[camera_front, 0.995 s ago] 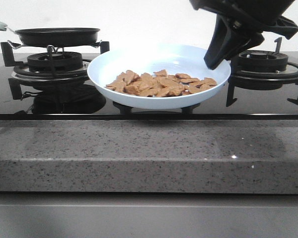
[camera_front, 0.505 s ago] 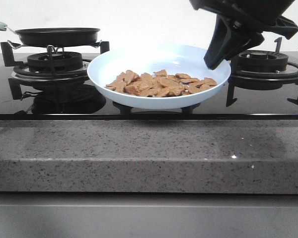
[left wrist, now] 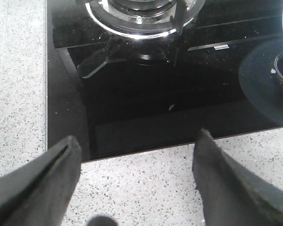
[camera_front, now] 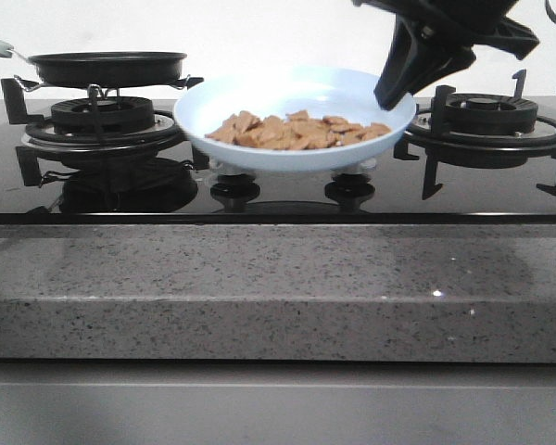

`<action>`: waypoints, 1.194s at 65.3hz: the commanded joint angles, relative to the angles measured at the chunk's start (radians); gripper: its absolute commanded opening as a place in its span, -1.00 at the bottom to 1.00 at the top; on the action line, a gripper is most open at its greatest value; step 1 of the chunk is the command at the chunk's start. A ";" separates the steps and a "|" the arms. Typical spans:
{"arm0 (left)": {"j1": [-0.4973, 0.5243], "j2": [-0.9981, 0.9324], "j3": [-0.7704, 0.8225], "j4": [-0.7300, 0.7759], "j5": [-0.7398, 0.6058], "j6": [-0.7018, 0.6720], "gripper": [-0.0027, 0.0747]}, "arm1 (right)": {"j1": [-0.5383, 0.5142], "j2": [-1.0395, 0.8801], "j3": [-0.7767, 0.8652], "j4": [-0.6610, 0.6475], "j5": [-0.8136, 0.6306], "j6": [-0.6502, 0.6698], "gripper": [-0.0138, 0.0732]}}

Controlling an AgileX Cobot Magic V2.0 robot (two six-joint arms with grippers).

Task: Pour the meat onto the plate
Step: 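Lower the plate back to the cooktop center and open the right gripper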

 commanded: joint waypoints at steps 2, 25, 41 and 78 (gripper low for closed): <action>-0.006 -0.013 -0.029 -0.011 -0.066 -0.007 0.34 | -0.037 0.016 -0.134 0.029 0.024 -0.010 -0.84; -0.006 -0.013 -0.029 -0.011 -0.066 -0.007 0.34 | -0.076 0.207 -0.417 0.032 0.121 -0.009 -0.84; -0.006 -0.013 -0.029 -0.011 -0.066 -0.007 0.34 | -0.076 0.312 -0.535 0.032 0.123 -0.009 -0.84; -0.006 -0.013 -0.029 -0.013 -0.066 -0.007 0.34 | -0.076 0.401 -0.581 0.026 0.102 -0.003 -0.51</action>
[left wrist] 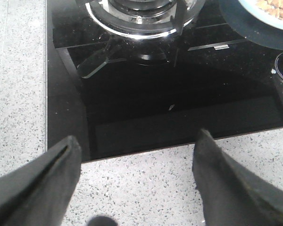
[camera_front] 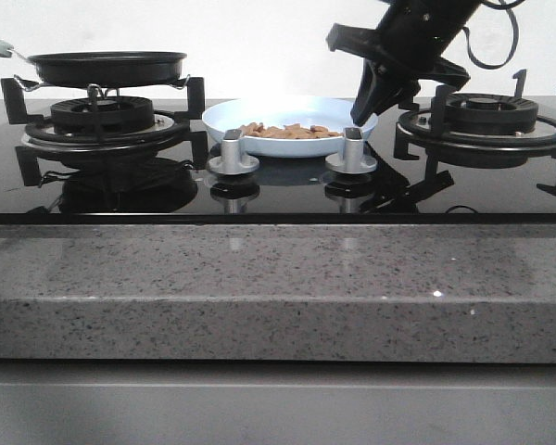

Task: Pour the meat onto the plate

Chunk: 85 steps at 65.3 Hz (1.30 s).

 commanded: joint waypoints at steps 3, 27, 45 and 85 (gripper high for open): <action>-0.006 -0.013 -0.029 -0.013 -0.066 -0.007 0.34 | -0.006 -0.057 -0.034 0.017 -0.056 -0.009 -0.28; -0.006 -0.013 -0.029 -0.013 -0.066 -0.007 0.34 | -0.006 -0.181 -0.030 -0.003 -0.026 -0.009 0.17; -0.006 -0.013 -0.029 -0.013 -0.066 -0.007 0.34 | 0.036 -0.463 0.259 -0.082 -0.157 -0.009 0.17; -0.006 -0.013 -0.029 -0.014 -0.066 -0.007 0.34 | 0.036 -1.187 0.940 -0.205 -0.089 0.008 0.17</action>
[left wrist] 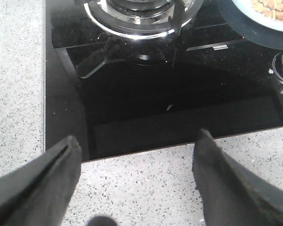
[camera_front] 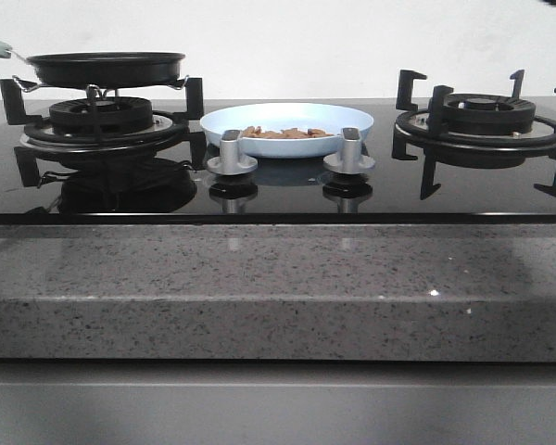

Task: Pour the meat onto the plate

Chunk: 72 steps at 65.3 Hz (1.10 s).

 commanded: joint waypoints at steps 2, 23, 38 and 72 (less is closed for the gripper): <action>-0.006 -0.013 -0.029 -0.012 -0.066 -0.007 0.34 | -0.003 -0.125 0.045 -0.004 -0.008 0.006 0.17; -0.006 -0.013 -0.029 -0.012 -0.066 -0.007 0.34 | -0.004 -0.440 0.215 -0.043 0.139 0.074 0.17; -0.006 -0.013 -0.029 -0.012 -0.066 -0.007 0.34 | -0.004 -0.570 0.272 -0.056 0.190 0.074 0.17; -0.006 -0.013 -0.029 -0.012 -0.066 -0.007 0.34 | -0.004 -0.582 0.275 -0.057 0.207 0.074 0.17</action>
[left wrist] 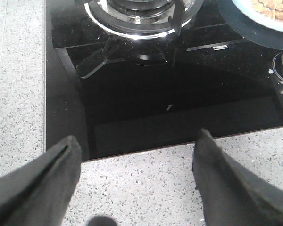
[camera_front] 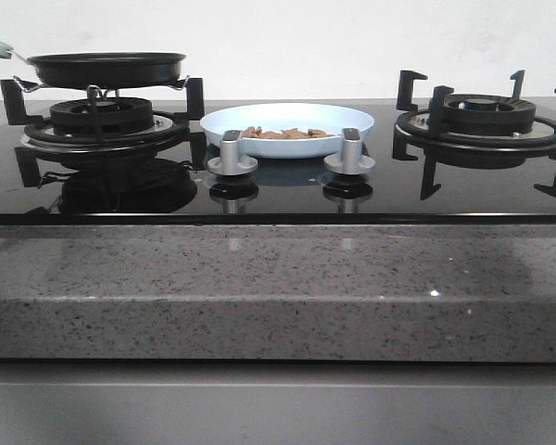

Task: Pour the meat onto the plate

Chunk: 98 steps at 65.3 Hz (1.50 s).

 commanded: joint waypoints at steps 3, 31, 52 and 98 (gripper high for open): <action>-0.006 -0.013 -0.029 -0.012 -0.066 -0.007 0.34 | -0.004 0.005 -0.023 -0.004 -0.053 -0.001 0.17; -0.006 -0.013 -0.029 -0.016 -0.086 -0.007 0.34 | -0.004 0.005 -0.023 -0.004 -0.061 -0.001 0.11; -0.006 -0.013 -0.029 -0.016 -0.086 -0.007 -0.54 | -0.004 0.005 -0.023 -0.004 -0.061 -0.001 -0.69; -0.006 -0.013 -0.026 -0.016 -0.093 -0.007 -0.98 | -0.004 0.005 -0.023 -0.003 -0.057 -0.001 -0.84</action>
